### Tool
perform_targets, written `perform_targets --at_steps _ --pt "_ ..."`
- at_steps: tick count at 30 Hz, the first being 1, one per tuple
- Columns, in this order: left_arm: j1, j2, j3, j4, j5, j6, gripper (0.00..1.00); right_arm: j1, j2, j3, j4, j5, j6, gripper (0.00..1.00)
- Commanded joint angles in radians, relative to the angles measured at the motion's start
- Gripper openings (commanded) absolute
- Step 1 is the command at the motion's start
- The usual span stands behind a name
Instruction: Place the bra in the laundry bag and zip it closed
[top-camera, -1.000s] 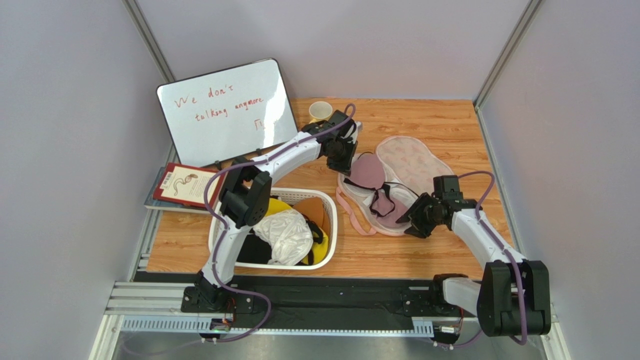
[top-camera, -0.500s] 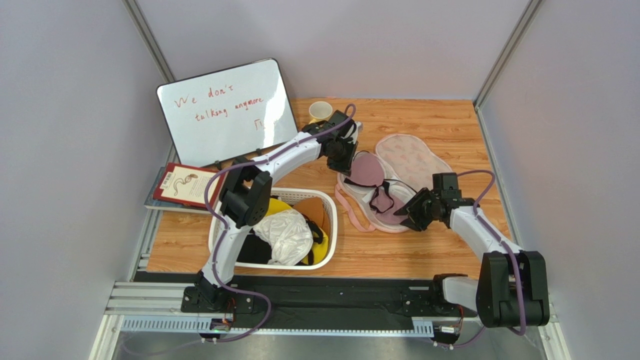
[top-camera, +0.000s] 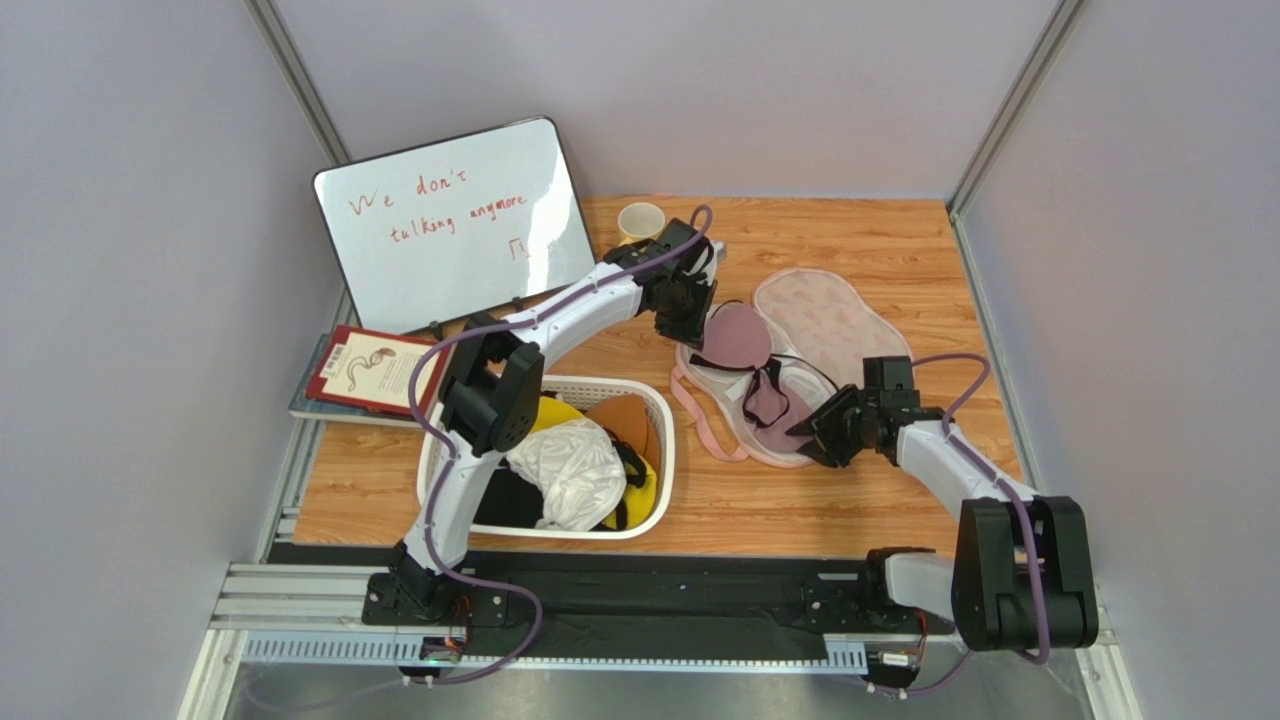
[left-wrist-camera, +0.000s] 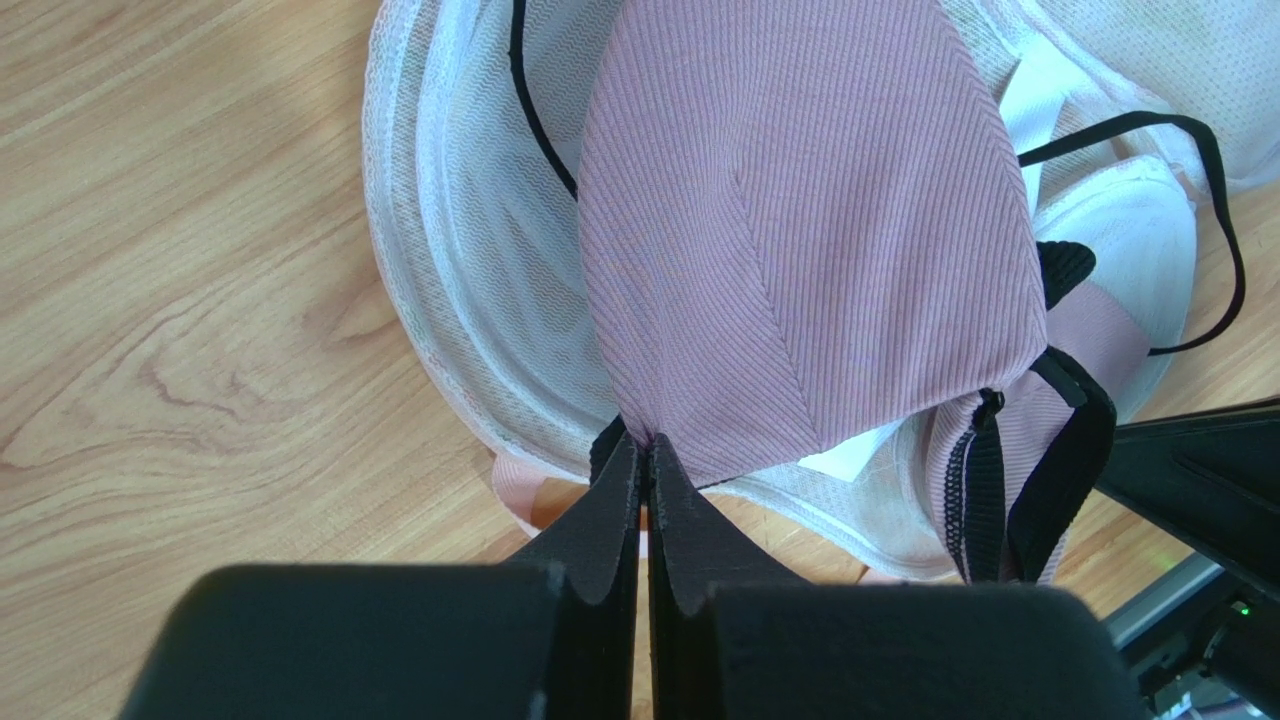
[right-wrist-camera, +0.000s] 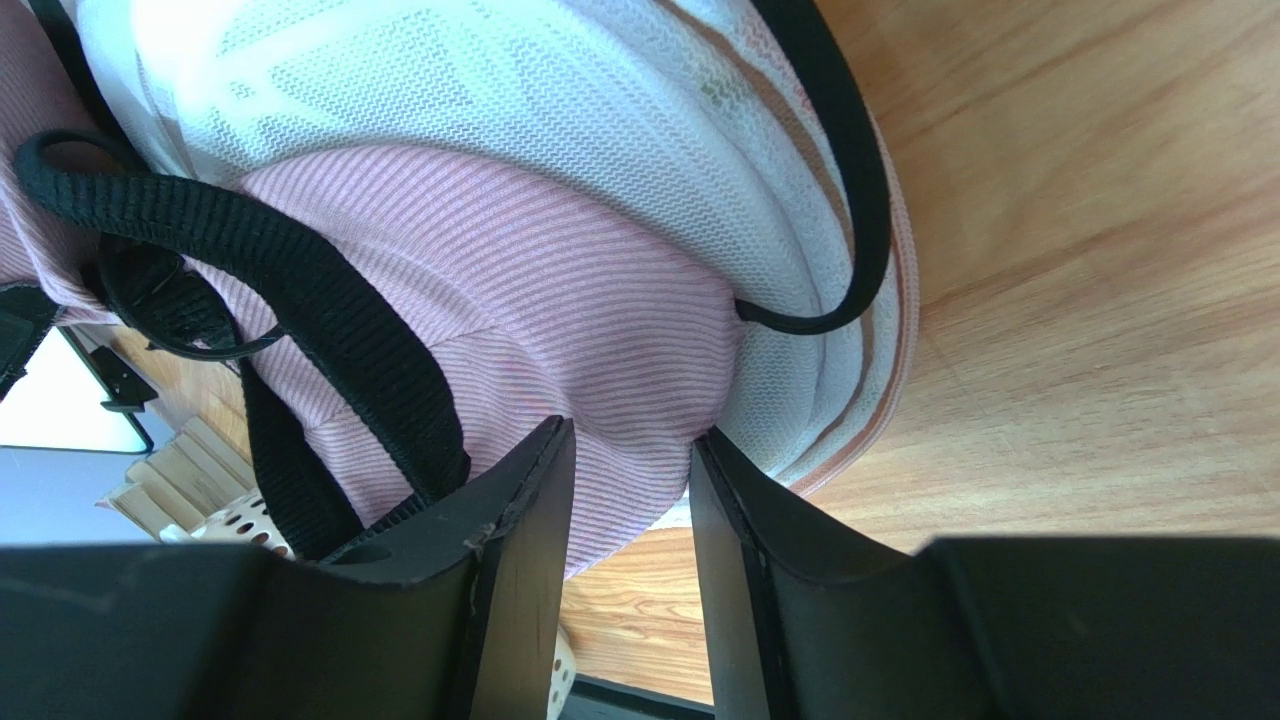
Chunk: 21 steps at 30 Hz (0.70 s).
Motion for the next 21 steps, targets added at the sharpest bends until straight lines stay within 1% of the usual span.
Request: perform_targets --at_steps 1,6,8,10,11,13,14,16,17,21 --pt "-0.002 0.008 0.044 0.011 0.01 0.026 0.0 0.002 -0.031 -0.022 0.023 0.03 0.019 0.4" --pt "-0.004 0.01 0.046 0.011 0.022 0.023 0.0 0.003 -0.026 -0.025 0.038 0.039 0.012 0.39" --pt "-0.004 0.013 0.046 0.011 0.017 0.026 0.0 0.003 -0.026 -0.025 0.055 0.065 -0.003 0.38" --pt "-0.004 0.014 0.049 0.014 0.02 0.029 0.0 0.002 -0.028 -0.013 0.069 0.1 -0.034 0.33" --pt "-0.002 0.014 0.05 0.014 0.022 0.032 0.0 0.002 -0.031 -0.007 0.066 0.106 -0.068 0.27" --pt "-0.005 0.013 0.05 0.016 0.017 0.037 0.0 0.003 -0.035 0.02 0.058 0.12 -0.108 0.19" --pt "-0.005 0.013 0.052 0.016 0.013 0.038 0.0 0.002 -0.043 0.033 0.046 0.122 -0.156 0.11" --pt "-0.005 0.016 0.057 0.016 0.007 0.04 0.0 0.002 -0.048 0.057 0.027 0.126 -0.212 0.02" --pt "-0.005 0.02 0.061 0.014 0.007 0.042 0.0 0.002 -0.049 0.086 0.003 0.134 -0.262 0.0" --pt "-0.005 0.04 0.083 0.013 0.011 0.039 0.0 0.003 -0.045 0.155 -0.045 0.186 -0.374 0.0"
